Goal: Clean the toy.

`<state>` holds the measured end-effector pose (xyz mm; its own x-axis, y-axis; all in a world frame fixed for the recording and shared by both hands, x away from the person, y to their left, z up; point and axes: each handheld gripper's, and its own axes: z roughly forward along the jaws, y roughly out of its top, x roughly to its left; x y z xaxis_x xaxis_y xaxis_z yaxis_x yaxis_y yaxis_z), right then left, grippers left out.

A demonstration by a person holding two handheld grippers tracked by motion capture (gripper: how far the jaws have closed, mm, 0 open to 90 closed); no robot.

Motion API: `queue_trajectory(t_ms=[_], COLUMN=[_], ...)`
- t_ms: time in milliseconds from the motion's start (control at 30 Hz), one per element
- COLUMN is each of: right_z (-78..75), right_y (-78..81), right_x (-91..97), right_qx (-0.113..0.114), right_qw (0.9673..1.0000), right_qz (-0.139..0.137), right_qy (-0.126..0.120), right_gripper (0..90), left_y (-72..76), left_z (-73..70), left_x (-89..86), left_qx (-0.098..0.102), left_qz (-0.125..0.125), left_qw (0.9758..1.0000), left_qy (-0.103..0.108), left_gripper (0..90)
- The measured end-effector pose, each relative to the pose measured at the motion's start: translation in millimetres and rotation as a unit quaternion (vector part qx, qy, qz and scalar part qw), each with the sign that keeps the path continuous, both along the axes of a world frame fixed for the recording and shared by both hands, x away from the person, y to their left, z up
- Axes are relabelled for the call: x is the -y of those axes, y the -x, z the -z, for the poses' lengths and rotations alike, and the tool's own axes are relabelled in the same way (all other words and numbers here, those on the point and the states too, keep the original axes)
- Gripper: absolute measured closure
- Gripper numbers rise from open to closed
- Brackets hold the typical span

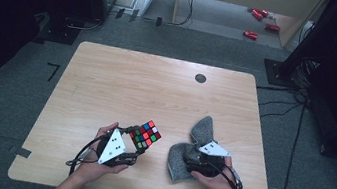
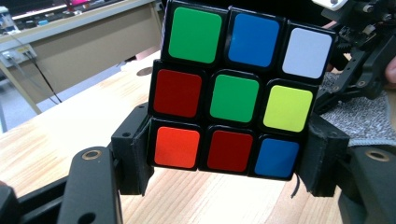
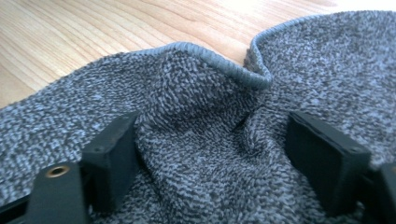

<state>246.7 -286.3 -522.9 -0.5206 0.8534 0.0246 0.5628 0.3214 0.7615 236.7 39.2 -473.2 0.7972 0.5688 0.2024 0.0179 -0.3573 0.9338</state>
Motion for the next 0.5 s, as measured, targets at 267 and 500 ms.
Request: queue_trajectory(t_ms=[267,500], right_z=[-7.2,-54.4], right_y=[1.6,23.5], right_x=[7.2,-16.2], right_qx=[-0.016,0.088], right_qw=[0.9983,0.9854], right_qz=[0.029,-0.019], right_qy=[-0.047,-0.144], right_gripper=[80.5,83.1], left_y=[0.3,0.0], left_z=[0.2,3.4], left_x=[0.8,5.8], left_qx=[-0.014,-0.036], left_qz=[0.01,0.031], left_qw=[0.9998,0.9989], left_qy=[0.007,-0.003], left_gripper=[33.1,33.1])
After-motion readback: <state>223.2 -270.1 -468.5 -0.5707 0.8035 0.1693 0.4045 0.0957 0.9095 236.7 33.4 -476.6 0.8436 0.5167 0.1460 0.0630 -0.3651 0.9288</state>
